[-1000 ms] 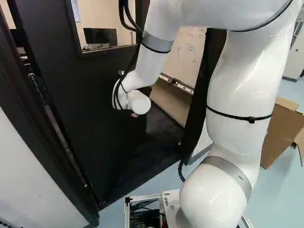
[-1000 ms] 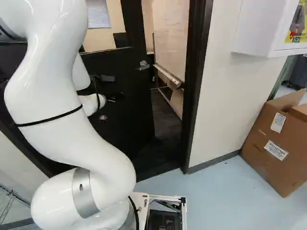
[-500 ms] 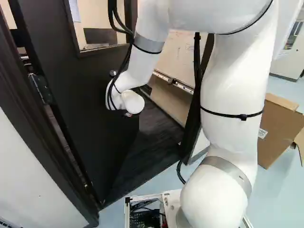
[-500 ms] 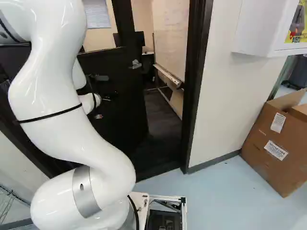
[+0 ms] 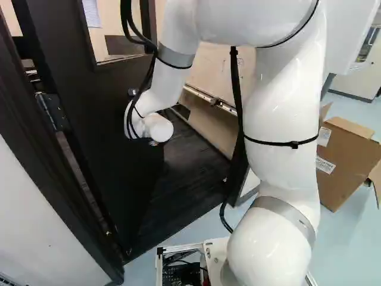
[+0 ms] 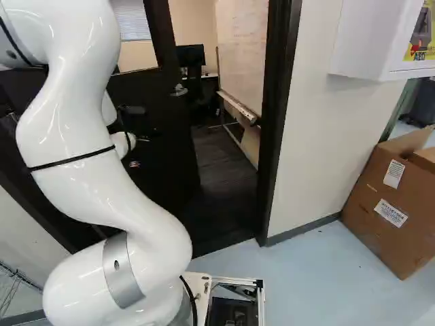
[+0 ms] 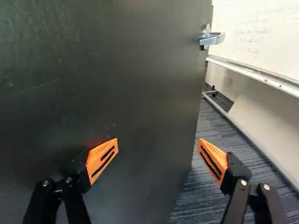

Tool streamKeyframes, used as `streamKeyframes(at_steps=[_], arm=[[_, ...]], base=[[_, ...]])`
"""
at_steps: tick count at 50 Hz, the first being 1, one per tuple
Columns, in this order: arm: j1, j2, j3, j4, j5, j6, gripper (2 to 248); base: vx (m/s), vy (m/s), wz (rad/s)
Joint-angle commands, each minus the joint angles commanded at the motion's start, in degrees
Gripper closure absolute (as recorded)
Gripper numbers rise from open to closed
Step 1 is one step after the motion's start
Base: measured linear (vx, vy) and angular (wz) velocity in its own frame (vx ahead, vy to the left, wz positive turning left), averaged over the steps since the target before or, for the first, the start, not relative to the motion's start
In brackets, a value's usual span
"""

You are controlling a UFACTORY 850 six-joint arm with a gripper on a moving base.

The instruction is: Open the door and move inside

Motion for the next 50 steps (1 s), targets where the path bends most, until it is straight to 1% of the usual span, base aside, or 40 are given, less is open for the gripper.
streamKeyframes(at_steps=[15, 50], arm=[[1.39, -1.94, -2.38, -1.43, 0.0, 0.0, 3], [4.17, -6.55, -8.18, -6.14, 0.0, 0.0, 3]], base=[[0.0, 0.0, 0.0], [0.0, 0.0, 0.0]])
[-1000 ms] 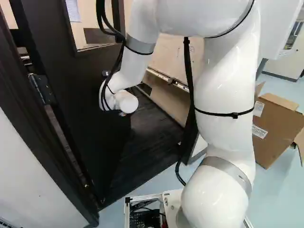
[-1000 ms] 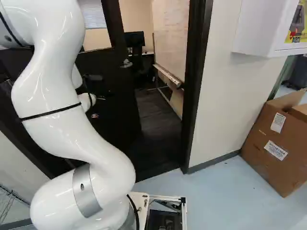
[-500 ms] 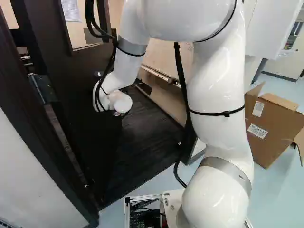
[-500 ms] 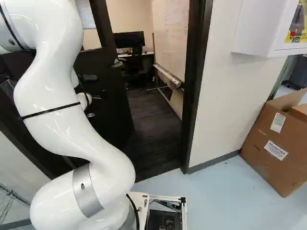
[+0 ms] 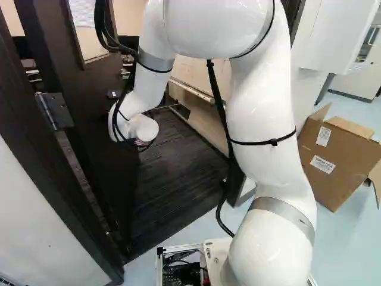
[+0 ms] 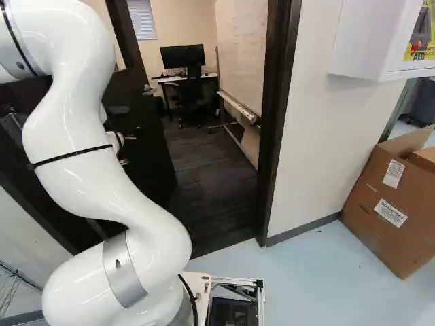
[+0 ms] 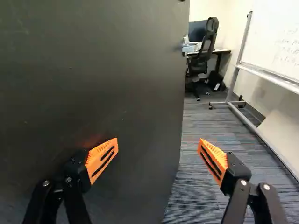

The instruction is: Open the door and move inside

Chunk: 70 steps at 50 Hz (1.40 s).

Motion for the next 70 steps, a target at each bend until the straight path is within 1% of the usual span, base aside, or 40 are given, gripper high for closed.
streamKeyframes(at_steps=[39, 70], arm=[[1.44, -3.74, -4.83, -0.42, 0.0, 0.0, 3], [3.2, -8.2, -10.74, -2.76, 0.0, 0.0, 3]], base=[[0.0, 0.0, 0.0], [0.0, 0.0, 0.0]])
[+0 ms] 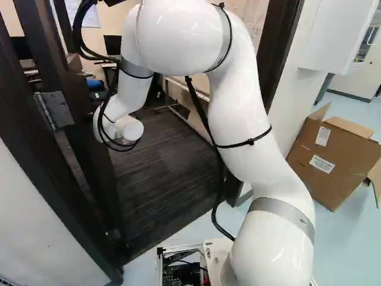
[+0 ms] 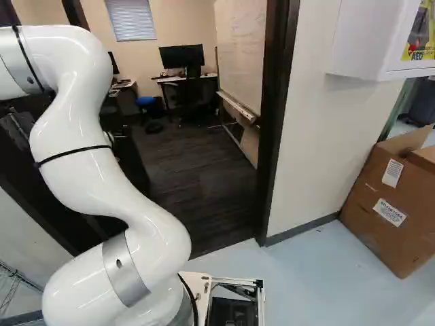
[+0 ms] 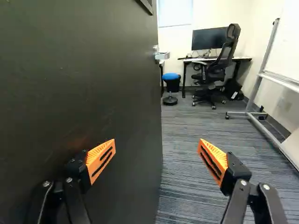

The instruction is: Open the door and move inside

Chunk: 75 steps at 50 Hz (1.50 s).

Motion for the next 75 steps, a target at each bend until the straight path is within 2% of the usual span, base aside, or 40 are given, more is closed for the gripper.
streamKeyframes(at_steps=[12, 31, 75], arm=[[0.31, -0.91, -1.23, -0.38, 0.0, 0.0, 3], [0.03, -0.66, -0.89, -0.38, 0.0, 0.0, 3], [-4.03, 3.44, 4.58, -0.38, 0.0, 0.0, 3]], base=[[0.0, 0.0, 0.0], [0.001, 0.005, 0.003], [0.0, 0.0, 0.0]])
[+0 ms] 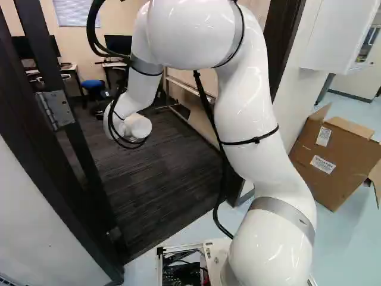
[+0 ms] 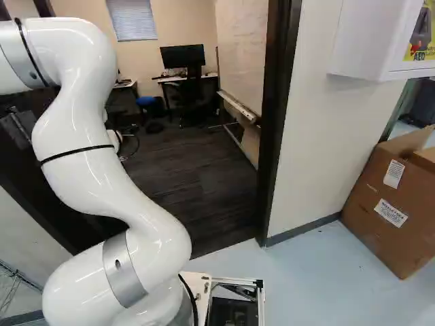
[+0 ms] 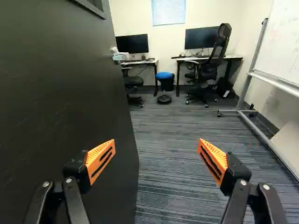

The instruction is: Open the door and move inside

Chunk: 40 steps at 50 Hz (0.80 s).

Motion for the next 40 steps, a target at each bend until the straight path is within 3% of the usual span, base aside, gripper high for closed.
streamKeyframes(at_steps=[16, 40], arm=[[-2.03, 2.07, 2.7, 0.0, 0.0, 0.0, 3], [-3.3, 3.54, 4.37, -0.32, -0.11, 0.0, 3]], base=[[0.0, 0.0, 0.0], [0.0, 0.0, 0.0]])
